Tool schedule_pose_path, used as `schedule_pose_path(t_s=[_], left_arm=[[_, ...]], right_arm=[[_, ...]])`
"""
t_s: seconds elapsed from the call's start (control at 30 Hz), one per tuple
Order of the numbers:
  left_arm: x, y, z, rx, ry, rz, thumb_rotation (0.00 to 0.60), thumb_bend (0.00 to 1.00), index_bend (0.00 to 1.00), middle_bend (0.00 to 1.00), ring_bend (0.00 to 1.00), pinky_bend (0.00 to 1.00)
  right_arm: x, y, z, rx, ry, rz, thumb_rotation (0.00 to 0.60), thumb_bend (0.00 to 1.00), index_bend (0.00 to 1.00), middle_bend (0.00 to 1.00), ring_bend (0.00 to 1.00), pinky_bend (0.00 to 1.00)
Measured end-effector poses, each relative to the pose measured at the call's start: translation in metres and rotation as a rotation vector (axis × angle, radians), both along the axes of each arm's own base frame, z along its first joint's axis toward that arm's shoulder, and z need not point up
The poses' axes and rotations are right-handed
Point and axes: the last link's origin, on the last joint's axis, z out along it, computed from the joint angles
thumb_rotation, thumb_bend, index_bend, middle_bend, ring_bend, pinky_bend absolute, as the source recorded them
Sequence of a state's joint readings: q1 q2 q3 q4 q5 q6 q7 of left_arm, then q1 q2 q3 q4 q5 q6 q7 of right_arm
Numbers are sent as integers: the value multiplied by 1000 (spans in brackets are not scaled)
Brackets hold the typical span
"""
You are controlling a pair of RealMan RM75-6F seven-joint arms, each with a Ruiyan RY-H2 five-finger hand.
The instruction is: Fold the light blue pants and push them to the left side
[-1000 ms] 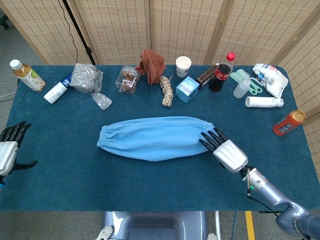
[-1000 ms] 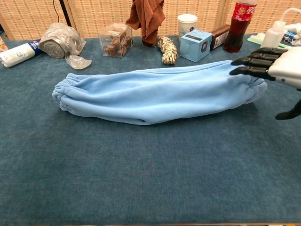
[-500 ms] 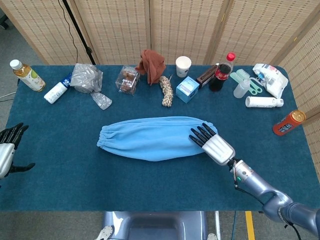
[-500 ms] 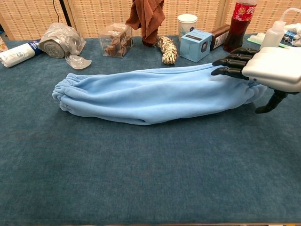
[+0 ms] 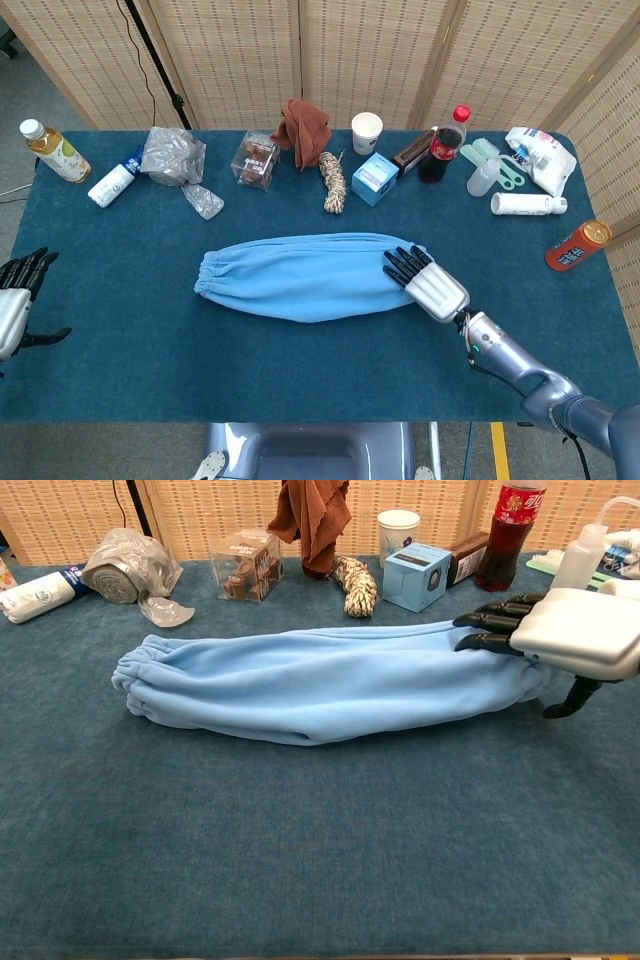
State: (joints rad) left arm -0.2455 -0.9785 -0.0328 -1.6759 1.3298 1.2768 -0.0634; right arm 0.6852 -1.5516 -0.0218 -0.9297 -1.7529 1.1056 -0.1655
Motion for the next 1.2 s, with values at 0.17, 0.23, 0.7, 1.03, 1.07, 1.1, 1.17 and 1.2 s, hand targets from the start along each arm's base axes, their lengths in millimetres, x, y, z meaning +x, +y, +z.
schedule_pose_path(t_s=[0.17,0.23,0.7,1.03,1.07,1.1,1.17,1.2], left_arm=[[-1,0,1,-1,-3,4,600,42,0,0,0,0],[-2,0,1,-3,-4,6,600,43,0,0,0,0],[-2,-3,2,-10,-22,9,600,43,0,0,0,0],[-1,-5,3,-12,-27,-1,600,43,0,0,0,0],[-1,-5,3,-12,-28,-3,600,43,0,0,0,0],[-1,-6,4,-11,-29,-4,600,43,0,0,0,0],[-2,-7,4,-10,-31,-5,600,43,0,0,0,0],[-2,-7,5,-10,-32,-5,600,43,0,0,0,0]], right_arm=[[-5,-7,-3,-5,-5,14,600,196,269,134,49,264],[-6,-7,-6,3,-15,15,600,261,317,178,94,291],[-1,-7,-8,10,-186,68,600,607,544,396,300,438],[33,-15,-9,29,-302,116,600,624,559,402,303,442],[38,-16,-10,32,-314,116,600,626,561,404,304,443],[44,-17,-11,36,-324,114,600,628,562,405,305,444],[57,-20,-13,46,-349,107,600,632,562,405,305,445],[64,-21,-15,50,-360,103,600,633,563,405,305,445]])
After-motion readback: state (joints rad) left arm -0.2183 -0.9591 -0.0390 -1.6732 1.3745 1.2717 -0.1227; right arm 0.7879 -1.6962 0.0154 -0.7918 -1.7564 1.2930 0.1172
